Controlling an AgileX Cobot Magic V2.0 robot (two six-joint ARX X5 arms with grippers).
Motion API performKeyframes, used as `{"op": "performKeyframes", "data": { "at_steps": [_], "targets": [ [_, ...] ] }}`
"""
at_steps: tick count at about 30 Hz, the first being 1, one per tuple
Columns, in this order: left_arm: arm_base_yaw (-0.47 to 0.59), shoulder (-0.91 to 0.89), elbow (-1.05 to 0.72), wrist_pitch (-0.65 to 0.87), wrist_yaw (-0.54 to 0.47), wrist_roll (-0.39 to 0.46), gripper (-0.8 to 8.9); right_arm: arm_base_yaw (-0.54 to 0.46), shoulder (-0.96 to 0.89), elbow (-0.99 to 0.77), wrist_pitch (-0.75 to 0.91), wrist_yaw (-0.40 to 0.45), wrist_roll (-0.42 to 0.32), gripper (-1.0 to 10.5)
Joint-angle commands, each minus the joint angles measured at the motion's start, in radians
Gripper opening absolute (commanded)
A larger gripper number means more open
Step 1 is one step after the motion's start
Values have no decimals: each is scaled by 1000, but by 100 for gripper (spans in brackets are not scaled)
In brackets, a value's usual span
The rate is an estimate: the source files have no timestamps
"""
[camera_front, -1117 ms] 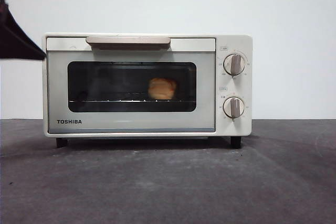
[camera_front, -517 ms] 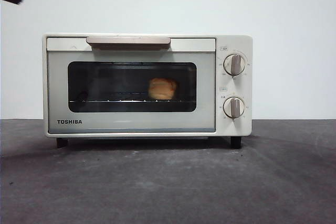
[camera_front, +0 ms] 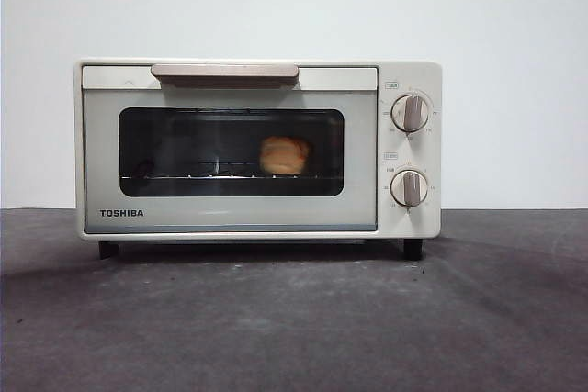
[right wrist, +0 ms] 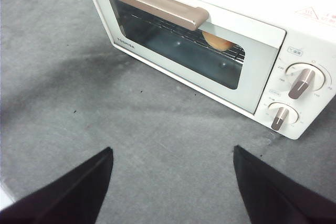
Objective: The left arm flap open the oven, the right arm pick bread and place it into oven, the left arm flap close the oven
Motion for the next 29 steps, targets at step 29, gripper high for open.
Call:
{"op": "performKeyframes", "data": {
  "at_steps": [29],
  "targets": [
    [-3, 5, 18, 11, -5, 19, 16, 10, 9, 4, 5, 5, 8, 8]
  ]
}}
